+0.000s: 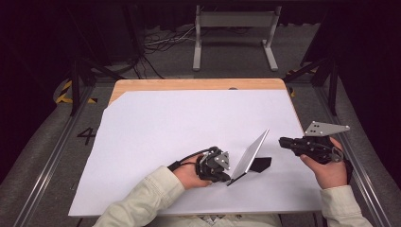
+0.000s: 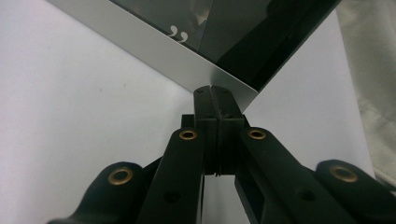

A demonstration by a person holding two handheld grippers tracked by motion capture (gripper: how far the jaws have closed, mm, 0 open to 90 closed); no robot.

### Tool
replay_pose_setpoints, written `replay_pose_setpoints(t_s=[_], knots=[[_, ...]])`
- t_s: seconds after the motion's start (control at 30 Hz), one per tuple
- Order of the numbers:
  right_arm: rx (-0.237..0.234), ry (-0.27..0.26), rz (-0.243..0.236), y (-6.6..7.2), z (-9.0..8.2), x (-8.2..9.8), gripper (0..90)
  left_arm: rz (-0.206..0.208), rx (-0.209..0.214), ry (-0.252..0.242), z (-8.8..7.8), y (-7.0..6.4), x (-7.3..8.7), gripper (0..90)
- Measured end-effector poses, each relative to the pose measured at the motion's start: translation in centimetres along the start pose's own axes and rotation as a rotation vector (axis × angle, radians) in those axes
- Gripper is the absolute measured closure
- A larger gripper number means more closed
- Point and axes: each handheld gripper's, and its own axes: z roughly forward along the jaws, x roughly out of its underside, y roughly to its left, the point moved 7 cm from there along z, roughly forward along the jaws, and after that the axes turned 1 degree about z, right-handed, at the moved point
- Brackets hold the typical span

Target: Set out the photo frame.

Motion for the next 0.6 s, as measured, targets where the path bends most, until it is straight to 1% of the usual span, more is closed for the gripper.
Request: replay_pose_setpoints(t_s=[0.07,0.13,0.3,0.33,0.37,0.47,0.57,0.6], knots=[[0.0,-0.001,0.002,0.0,-0.1,0.0,83.7,0.001,0.004,0.002,0.2,-0.2,-0.2,90.0],[0.002,-0.004,0.007,0.0,-0.2,0.0,82.6,0.011,0.008,0.002,0.5,-0.4,-0.5,90.0],[0.017,-0.009,0.019,-0.4,-0.4,0.0,81.2,0.02,0.016,-0.001,1.2,-0.9,-1.1,90.0],[0.019,-0.008,0.022,-0.4,-0.5,0.1,81.2,0.019,0.024,0.001,1.3,-1.0,-1.3,90.0],[0.02,-0.009,0.024,-0.5,-0.5,0.1,81.1,0.016,0.023,0.0,1.4,-1.1,-1.4,90.0],[0.022,-0.008,0.024,-0.5,-0.5,0.1,81.0,0.026,0.02,0.0,1.6,-1.2,-1.7,90.0],[0.022,-0.007,0.024,-0.4,-0.4,0.1,80.7,0.03,0.022,-0.004,1.9,-1.4,-2.1,90.0],[0.023,-0.007,0.025,-0.4,-0.4,0.1,80.6,0.028,0.029,-0.004,2.0,-1.5,-2.2,90.0]])
